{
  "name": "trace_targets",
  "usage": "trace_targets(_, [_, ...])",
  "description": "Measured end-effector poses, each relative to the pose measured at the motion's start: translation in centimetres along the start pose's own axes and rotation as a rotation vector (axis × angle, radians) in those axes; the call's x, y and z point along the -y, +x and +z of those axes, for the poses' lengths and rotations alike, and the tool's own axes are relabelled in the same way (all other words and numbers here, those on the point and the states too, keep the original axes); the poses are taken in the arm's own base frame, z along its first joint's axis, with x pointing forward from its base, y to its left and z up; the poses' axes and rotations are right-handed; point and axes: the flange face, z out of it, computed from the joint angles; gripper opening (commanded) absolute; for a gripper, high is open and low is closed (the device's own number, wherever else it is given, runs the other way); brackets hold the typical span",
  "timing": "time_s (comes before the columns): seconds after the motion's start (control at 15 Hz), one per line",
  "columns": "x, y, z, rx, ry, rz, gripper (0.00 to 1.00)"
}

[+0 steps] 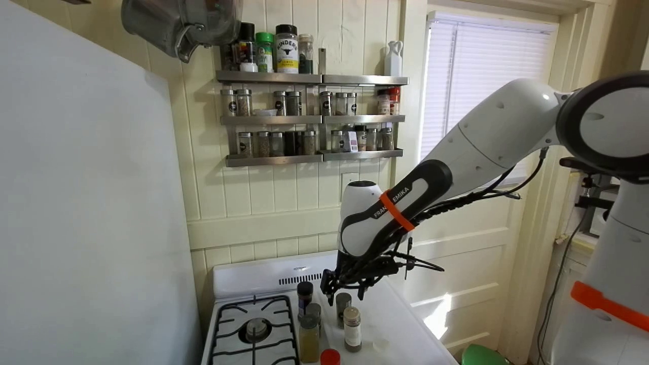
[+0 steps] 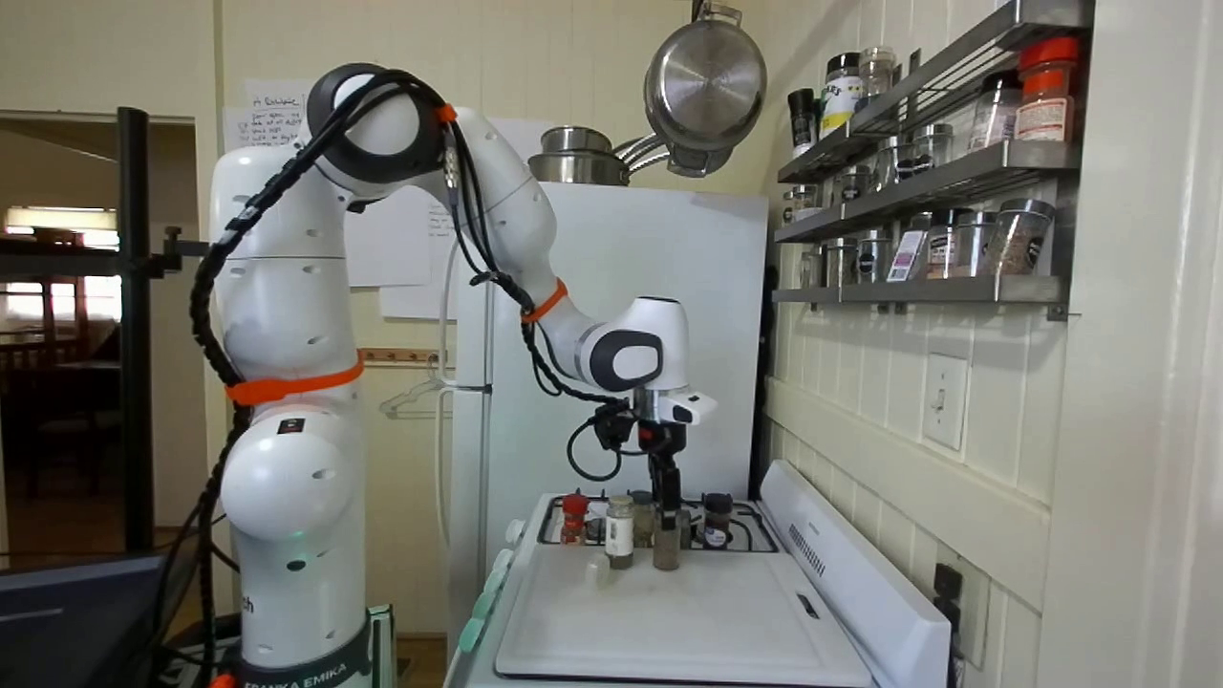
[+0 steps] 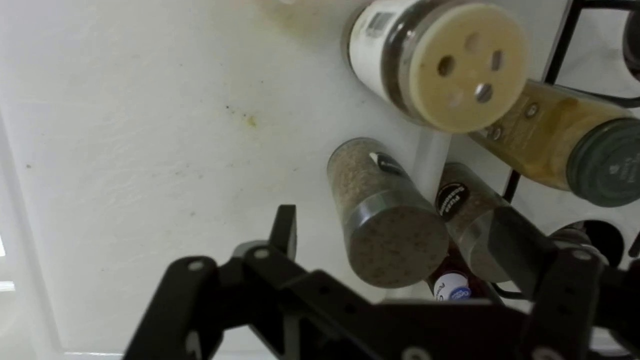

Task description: Pick up the bottle from the stove and put it on the shelf

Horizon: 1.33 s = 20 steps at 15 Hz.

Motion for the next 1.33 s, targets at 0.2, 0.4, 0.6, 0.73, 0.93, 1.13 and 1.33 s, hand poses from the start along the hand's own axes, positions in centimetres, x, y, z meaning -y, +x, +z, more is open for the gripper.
trace_targets(0.2, [0.1,0.2,0.2,0.002,0.001,-0.002,0.42])
trace_targets(0.4, [0.2,0.3,0.3,0.005,0.001,-0.003,0.26])
trace_targets(0.6, [0.2,0.4,0.3,0.005,0.002,-0.003,0.26])
trace_targets(0.73, [0.2,0.5,0.3,0.005,0.002,-0.004,0.26])
trace_targets(0.93, [0.1,0.5,0.3,0.005,0.002,-0.001,0.26])
trace_targets(1.13, [-1.1,1.0,0.2,0.003,0.001,0.027,0.26])
trace_targets(1.33, [-3.6,1.5,0.0,0.000,-0.003,0.079,0.26])
